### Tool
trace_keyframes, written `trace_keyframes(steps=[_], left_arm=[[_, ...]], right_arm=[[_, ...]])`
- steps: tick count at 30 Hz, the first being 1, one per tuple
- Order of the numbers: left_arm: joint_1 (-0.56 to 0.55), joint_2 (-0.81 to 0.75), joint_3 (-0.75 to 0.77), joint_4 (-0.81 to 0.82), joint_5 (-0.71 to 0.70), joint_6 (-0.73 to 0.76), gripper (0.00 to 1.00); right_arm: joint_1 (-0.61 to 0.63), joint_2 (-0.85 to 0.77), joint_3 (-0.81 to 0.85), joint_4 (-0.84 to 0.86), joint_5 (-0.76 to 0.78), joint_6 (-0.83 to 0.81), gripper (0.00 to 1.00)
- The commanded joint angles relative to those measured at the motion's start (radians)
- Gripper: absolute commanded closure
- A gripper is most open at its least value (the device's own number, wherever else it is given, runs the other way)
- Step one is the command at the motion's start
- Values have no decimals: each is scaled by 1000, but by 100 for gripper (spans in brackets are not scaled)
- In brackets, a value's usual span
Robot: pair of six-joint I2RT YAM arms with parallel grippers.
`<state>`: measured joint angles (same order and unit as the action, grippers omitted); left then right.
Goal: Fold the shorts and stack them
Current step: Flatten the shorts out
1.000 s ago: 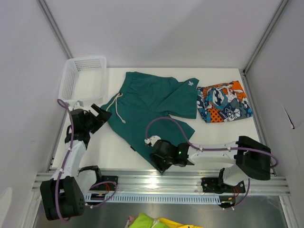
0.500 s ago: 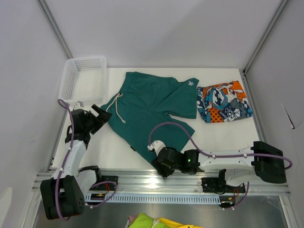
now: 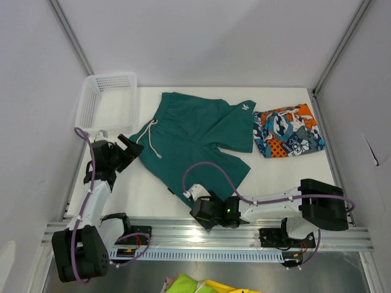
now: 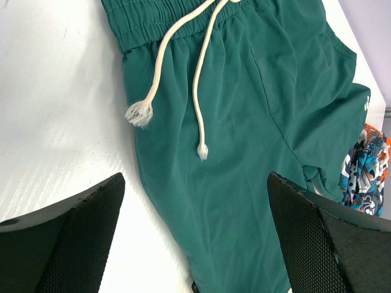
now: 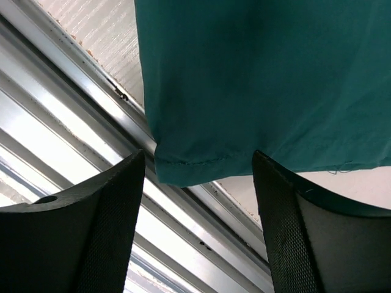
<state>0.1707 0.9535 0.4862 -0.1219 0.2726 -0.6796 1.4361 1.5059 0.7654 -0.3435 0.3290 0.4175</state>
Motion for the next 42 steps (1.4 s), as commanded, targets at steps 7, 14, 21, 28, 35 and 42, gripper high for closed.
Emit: trace_keyframes(steps=[7, 14, 21, 28, 35, 42], left_arm=[[10, 2, -3, 22, -4, 25, 1], [12, 10, -5, 25, -3, 23, 1], [10, 45, -23, 53, 11, 12, 1], [10, 139, -47, 113, 30, -14, 1], [10, 234, -92, 246, 39, -77, 1], [12, 330, -69, 335, 22, -124, 2]], right_arm=[[14, 77, 52, -6, 84, 9, 35], [44, 113, 63, -49, 128, 21, 77], [69, -9, 29, -72, 125, 40, 100], [17, -176, -60, -66, 87, 70, 100], [-52, -374, -158, -52, 24, 98, 100], [-59, -478, -163, -134, -27, 125, 100]])
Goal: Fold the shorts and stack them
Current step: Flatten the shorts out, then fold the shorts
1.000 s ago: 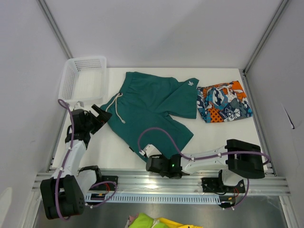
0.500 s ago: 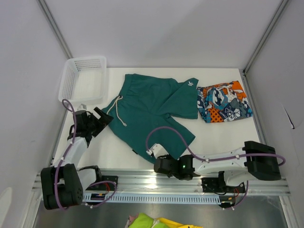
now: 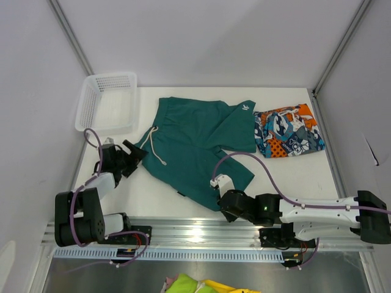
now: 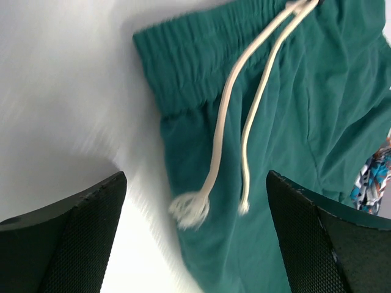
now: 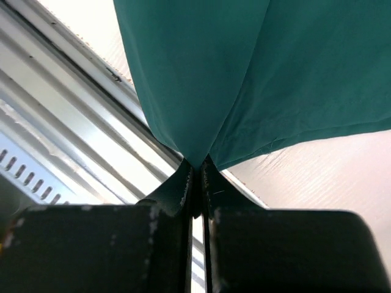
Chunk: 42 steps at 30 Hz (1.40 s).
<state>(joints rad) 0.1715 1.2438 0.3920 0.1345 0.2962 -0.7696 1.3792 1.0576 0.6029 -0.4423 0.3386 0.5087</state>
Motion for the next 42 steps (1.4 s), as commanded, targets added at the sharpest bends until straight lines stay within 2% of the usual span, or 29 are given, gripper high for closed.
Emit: trace_keyframes(steps=[1, 5, 12, 15, 18, 23, 28, 30, 31, 33, 36, 39, 42], left_arm=[[11, 54, 31, 83, 0, -36, 3], [32, 132, 56, 137, 18, -56, 9], [52, 194, 50, 174, 9, -91, 13], [66, 172, 16, 208, -11, -97, 18], [68, 155, -10, 223, -23, -108, 31], [72, 161, -25, 252, -14, -120, 40], [74, 212, -19, 356, 55, -131, 66], [72, 265, -8, 388, 92, -143, 83], [74, 282, -7, 414, 119, -149, 100], [72, 298, -15, 421, 130, -152, 100], [74, 221, -44, 383, 95, -151, 100], [72, 94, -58, 223, 34, -119, 100], [77, -69, -50, -37, -72, -89, 100]], right_arm=[[0, -33, 0, -42, -35, 51, 100], [26, -44, -21, -47, -36, 86, 100], [60, -85, -45, -65, -16, 146, 100], [67, -105, -48, -87, -13, 171, 100], [72, -136, -57, -101, -9, 188, 100], [73, -166, -64, -107, -7, 197, 100], [75, -166, -64, -99, -23, 198, 100], [81, -159, -61, -98, -30, 195, 100], [81, -153, -58, -101, -32, 194, 100], [92, -131, -51, -116, -35, 191, 100], [121, -101, -31, -125, -47, 185, 100], [191, -62, 11, -182, -41, 200, 100], [282, -30, 72, -272, 8, 250, 100]])
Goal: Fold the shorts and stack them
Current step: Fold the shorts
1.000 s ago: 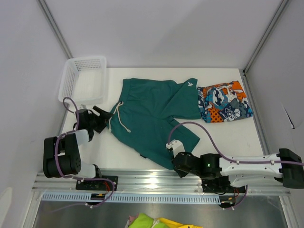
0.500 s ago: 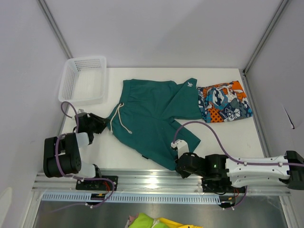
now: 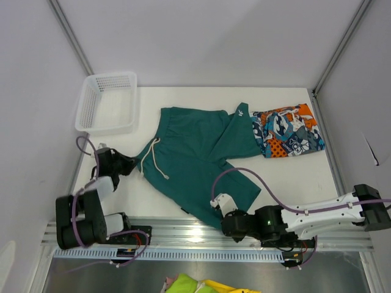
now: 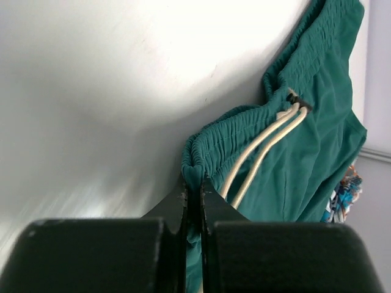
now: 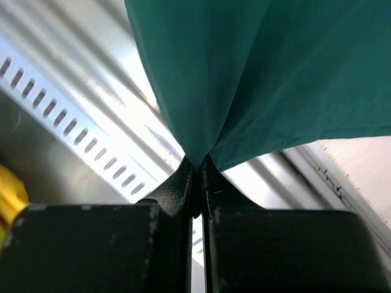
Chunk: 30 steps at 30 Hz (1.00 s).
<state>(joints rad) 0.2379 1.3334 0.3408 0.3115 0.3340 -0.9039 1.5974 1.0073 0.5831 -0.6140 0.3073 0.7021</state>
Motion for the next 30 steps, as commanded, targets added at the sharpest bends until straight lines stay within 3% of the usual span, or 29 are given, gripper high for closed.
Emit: trace_keyframes(steps=[1, 4, 7, 12, 23, 26, 30], left_arm=[[12, -204, 0, -339, -139, 48, 100], [17, -377, 6, -521, -222, 50, 100], [21, -527, 70, -779, -383, -83, 100], [28, -668, 138, -935, -458, -81, 100], [40, -562, 380, -1173, -500, -41, 100], [41, -533, 434, -1193, -475, -47, 100], [41, -516, 495, -1215, -461, -92, 100]], right_arm=[[116, 40, 107, -122, 53, 75, 100], [179, 72, 158, -173, 102, 122, 100], [214, 103, 214, -214, 145, 138, 100], [216, 111, 314, -346, 277, 187, 100], [132, 83, 621, -700, 427, 293, 100], [41, 86, 658, -699, 421, 241, 100], [-155, 60, 724, -623, 351, 36, 100]])
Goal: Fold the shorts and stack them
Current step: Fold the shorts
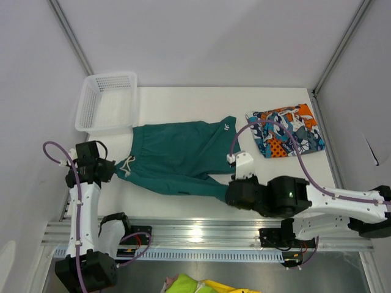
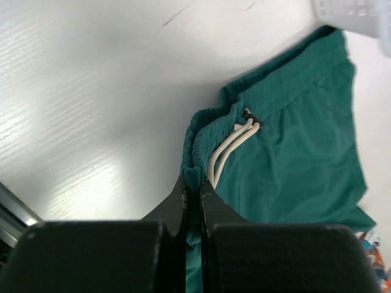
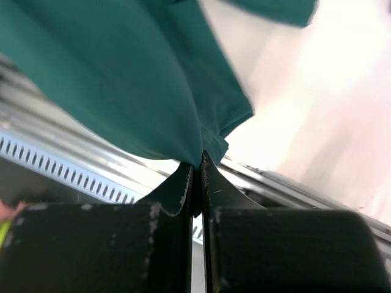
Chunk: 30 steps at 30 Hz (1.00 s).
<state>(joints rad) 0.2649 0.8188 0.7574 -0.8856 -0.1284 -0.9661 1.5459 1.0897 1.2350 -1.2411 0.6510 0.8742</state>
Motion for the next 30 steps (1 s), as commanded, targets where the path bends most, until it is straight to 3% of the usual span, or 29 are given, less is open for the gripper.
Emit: trace_keyframes(steps=[1, 7, 11, 23, 30], left_arm=[[14, 8, 109, -21, 4, -40, 100], [16, 63, 171, 4, 39, -158, 100], [16, 124, 215, 27, 55, -220, 100], [14, 335, 395, 54, 56, -283, 100], [-6, 482, 479, 111, 47, -306, 100]], right_arm=[[-197, -30, 86, 34, -13, -176, 100], [-514, 16, 168, 117, -200, -432, 100], [-650, 84, 219, 152, -277, -546, 100], [-952, 344, 515, 212, -545, -759, 100], [-1079, 545, 577, 275, -678, -796, 100]])
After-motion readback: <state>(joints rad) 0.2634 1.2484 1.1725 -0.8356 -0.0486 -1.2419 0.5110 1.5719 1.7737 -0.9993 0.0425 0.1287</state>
